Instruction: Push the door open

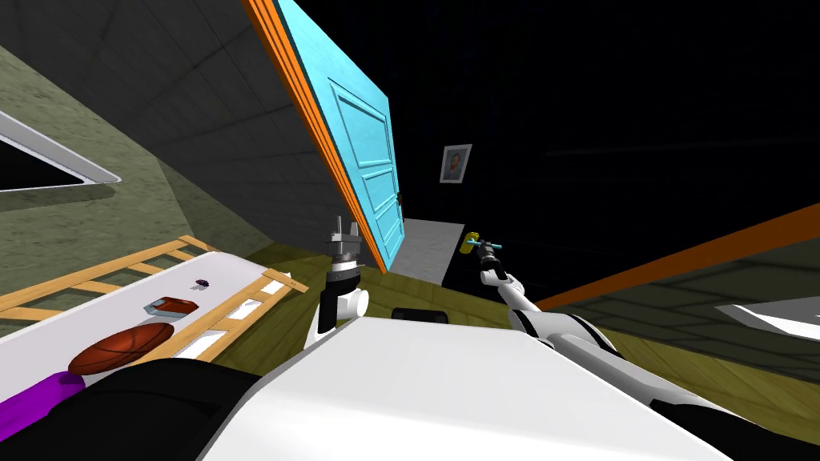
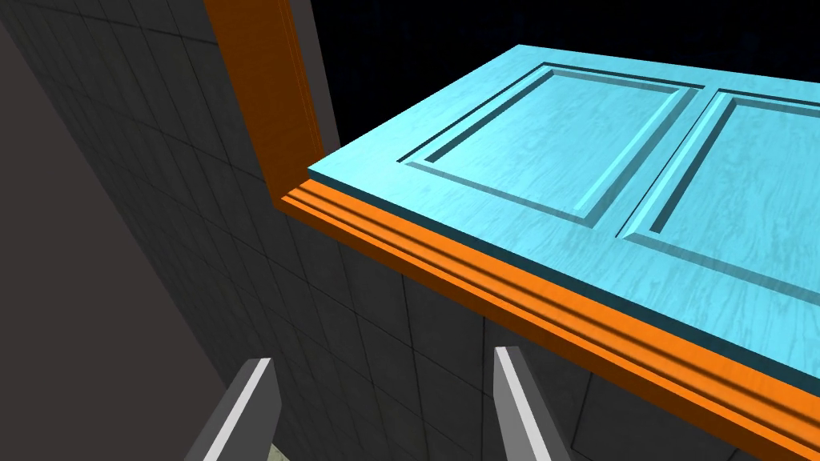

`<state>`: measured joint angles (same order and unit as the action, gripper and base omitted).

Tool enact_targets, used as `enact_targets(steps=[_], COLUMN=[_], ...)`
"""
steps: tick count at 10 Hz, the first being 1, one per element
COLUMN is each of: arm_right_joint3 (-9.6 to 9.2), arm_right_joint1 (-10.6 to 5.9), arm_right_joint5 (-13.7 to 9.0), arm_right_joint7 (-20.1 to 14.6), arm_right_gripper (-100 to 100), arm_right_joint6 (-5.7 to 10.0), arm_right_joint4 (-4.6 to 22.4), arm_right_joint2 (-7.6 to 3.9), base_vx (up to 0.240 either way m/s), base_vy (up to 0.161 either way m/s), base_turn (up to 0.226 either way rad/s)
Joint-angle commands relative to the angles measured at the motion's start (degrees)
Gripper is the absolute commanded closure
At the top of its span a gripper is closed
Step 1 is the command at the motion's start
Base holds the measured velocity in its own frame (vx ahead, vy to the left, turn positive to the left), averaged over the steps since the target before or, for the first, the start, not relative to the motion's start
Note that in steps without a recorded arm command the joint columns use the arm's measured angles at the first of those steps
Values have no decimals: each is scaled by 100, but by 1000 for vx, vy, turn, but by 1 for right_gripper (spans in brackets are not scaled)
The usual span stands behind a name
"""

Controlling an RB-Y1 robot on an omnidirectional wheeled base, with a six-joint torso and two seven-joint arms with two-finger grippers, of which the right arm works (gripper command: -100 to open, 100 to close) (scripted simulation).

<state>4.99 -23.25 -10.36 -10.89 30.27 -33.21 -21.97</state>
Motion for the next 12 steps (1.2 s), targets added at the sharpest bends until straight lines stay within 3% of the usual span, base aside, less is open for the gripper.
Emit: enact_targets(steps=[1,6,12], arm_right_joint3=[1,121,451], arm_right_joint1=[3,19,47], arm_right_joint5=[-1,-43,-160], arm_right_joint7=[-1,68,243], arm_right_gripper=[100,100,100], arm_right_joint6=[4,2,20], arm_right_joint4=[-1,49,164], arm_right_joint2=[1,-25,-106], base_vx=[-9,124,186], base_vy=[2,21,37], base_turn=[-2,-35,-59])
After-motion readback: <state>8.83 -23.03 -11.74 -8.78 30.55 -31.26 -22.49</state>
